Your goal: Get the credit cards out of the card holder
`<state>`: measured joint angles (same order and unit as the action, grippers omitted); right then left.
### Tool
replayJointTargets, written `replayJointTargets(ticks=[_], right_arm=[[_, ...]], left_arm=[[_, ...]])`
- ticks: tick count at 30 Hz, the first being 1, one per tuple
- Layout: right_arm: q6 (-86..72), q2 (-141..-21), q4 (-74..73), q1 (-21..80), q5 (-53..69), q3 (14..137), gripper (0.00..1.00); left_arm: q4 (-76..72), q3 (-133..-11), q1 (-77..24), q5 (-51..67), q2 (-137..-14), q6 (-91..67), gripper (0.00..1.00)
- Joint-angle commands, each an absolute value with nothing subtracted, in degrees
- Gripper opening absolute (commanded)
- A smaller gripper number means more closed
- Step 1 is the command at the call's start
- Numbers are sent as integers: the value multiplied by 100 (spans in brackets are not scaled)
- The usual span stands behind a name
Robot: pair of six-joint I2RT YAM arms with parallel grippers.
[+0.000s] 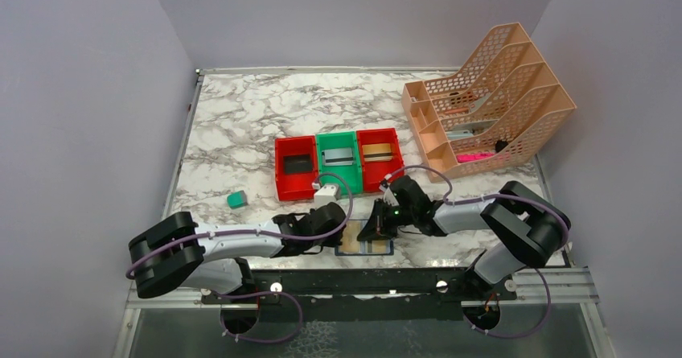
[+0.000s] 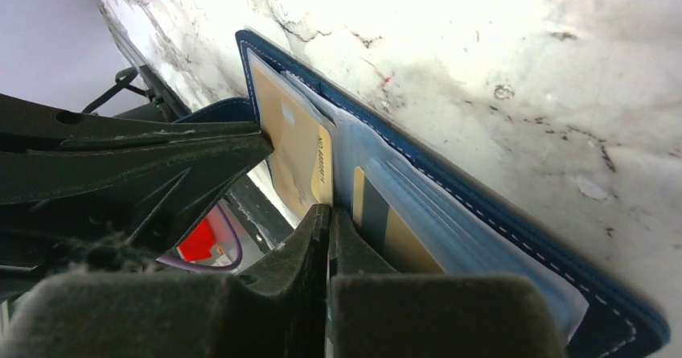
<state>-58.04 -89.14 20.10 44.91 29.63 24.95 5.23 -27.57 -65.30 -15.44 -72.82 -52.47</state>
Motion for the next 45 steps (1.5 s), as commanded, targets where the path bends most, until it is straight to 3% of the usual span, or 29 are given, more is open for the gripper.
replayJointTargets(ticks=[1,24,32,35,41,45], right_arm=[[-6118,-8867,2898,4599,3344,2591,2],[-5917,-7713,1414,4421,2500,2166,1],[-5777,-8169,1833,4421,2957,2262,25],[-5714,-8431,1952,4421,3071,2340,30],[-5775,-8937,2392,4421,3225,2378,29],[-5806,-9094,2440,4423,3216,2433,20]], left_arm=[[299,-2511,-6574,-1048,-7367,-5341,0],[595,-2382,-6570,-1380,-7049,-5397,0],[531,-2369,-6574,-1333,-7008,-5346,0],[507,-2373,-6576,-1312,-7031,-5339,0],[454,-2358,-6575,-1263,-7044,-5370,0],[445,-2368,-6575,-1239,-7049,-5370,0]])
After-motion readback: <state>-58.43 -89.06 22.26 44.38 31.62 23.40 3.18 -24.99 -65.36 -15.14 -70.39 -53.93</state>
